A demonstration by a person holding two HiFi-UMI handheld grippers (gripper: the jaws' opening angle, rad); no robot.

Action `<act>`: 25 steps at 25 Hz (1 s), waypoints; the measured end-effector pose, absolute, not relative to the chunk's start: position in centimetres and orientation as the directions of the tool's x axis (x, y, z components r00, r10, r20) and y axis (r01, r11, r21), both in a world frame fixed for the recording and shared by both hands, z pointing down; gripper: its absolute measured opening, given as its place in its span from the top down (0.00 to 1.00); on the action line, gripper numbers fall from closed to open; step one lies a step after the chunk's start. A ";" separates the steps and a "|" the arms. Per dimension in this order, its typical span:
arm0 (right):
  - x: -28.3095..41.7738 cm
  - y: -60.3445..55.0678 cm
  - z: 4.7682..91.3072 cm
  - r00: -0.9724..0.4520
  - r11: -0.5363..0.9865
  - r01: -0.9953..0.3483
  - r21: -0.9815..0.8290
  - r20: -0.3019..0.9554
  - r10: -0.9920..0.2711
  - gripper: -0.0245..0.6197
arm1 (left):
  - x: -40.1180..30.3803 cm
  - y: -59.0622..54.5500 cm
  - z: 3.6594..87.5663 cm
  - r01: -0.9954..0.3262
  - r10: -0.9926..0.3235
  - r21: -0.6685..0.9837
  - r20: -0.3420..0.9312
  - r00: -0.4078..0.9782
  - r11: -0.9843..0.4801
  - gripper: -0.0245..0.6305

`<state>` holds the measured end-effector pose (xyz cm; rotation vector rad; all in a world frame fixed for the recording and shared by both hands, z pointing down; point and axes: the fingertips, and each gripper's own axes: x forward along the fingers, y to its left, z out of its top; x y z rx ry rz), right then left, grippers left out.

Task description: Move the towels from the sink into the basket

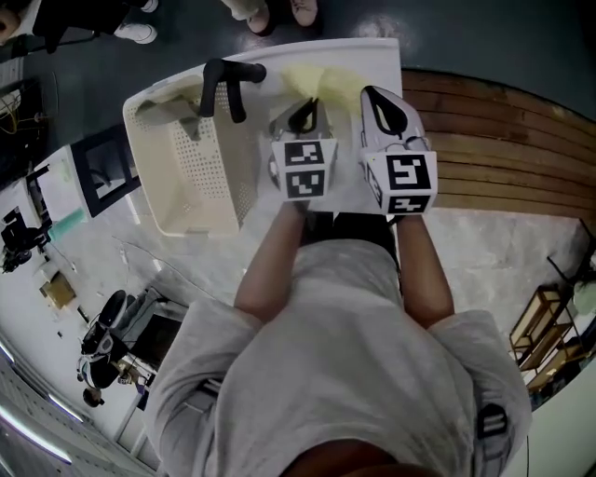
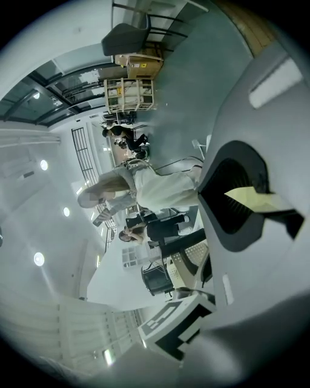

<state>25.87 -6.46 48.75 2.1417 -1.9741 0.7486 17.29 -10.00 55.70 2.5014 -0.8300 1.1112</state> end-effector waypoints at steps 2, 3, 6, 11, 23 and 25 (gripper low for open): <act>24.9 -6.6 48.1 0.007 -0.113 -0.969 -0.220 0.431 -0.902 0.95 | 16.8 -10.4 53.8 -0.618 -0.422 0.017 0.716 0.556 -0.786 0.93; 24.5 -6.7 47.6 0.003 -0.104 -0.971 -0.215 0.425 -0.905 0.95 | 16.5 -10.5 52.8 -0.623 -0.437 0.013 0.701 0.563 -0.782 0.93; 23.5 -7.0 46.0 -0.016 -0.071 -0.977 -0.201 0.400 -0.916 0.95 | 15.6 -10.8 50.1 -0.644 -0.482 0.004 0.658 0.578 -0.765 0.93; 21.2 -8.0 43.3 -0.059 -0.004 -0.985 -0.171 0.362 -0.930 0.95 | 13.9 -10.8 46.1 -0.672 -0.541 -0.001 0.594 0.595 -0.740 0.93; 12.5 -10.4 39.7 -0.224 0.194 -0.973 -0.124 0.310 -0.924 0.95 | 5.1 -12.3 40.5 -0.804 -0.705 -0.005 0.485 0.518 -0.594 0.93; 10.8 -10.9 39.3 -0.254 0.229 -0.966 -0.118 0.303 -0.919 0.95 | 3.1 -12.7 40.1 -0.828 -0.729 -0.002 0.476 0.492 -0.560 0.93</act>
